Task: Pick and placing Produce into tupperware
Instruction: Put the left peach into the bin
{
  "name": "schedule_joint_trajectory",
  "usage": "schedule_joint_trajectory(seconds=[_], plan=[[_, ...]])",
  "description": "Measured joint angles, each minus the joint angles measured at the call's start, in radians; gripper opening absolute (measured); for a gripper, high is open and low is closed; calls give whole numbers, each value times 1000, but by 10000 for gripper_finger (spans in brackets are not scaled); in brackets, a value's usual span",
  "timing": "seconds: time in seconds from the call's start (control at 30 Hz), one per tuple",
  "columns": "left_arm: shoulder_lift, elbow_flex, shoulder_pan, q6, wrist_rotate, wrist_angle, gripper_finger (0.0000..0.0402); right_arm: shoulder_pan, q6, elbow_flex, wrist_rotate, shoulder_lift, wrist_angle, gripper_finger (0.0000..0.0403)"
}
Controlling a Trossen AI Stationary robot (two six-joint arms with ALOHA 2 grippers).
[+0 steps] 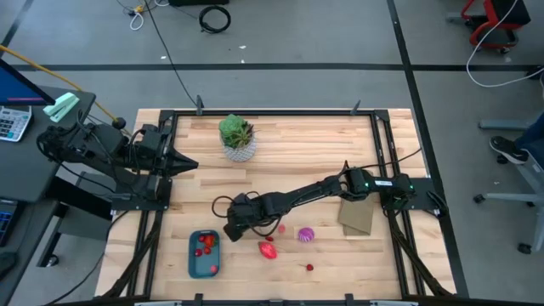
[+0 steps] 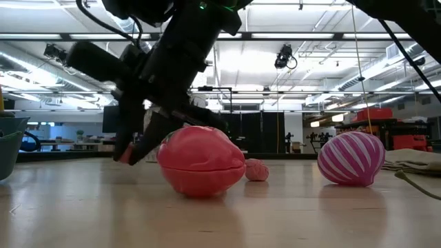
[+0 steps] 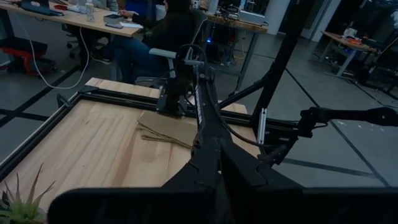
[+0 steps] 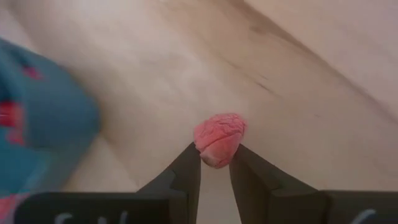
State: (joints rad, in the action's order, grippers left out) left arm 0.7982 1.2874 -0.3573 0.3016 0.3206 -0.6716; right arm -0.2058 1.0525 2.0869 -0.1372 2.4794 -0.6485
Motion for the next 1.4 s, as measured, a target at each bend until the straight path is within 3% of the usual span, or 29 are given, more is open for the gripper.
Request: schedule_joint_trajectory(seconds=[0.4, 0.57, 0.67, 0.77, 0.97, 1.4], plan=[[0, 0, 0, 0, 0, 0, 15, -19, -109, 1, 81, -4, 349, 85], [0, 0, 0, -1, 0, 0, 24, -37, -261, 2, 117, -4, 447, 85], [0, 0, 0, -2, 0, 0, 23, -54, -420, 2, 215, -4, 493, 87], [0, 0, 0, -6, 0, 0, 18, -69, -551, 2, 260, -5, 498, 88], [0, 0, 0, -25, 0, 0, 12, -73, -661, 2, 236, -5, 498, 89], [0, 0, 0, -24, 0, 2, 24, -30, -689, 2, 255, -5, 509, 96]])
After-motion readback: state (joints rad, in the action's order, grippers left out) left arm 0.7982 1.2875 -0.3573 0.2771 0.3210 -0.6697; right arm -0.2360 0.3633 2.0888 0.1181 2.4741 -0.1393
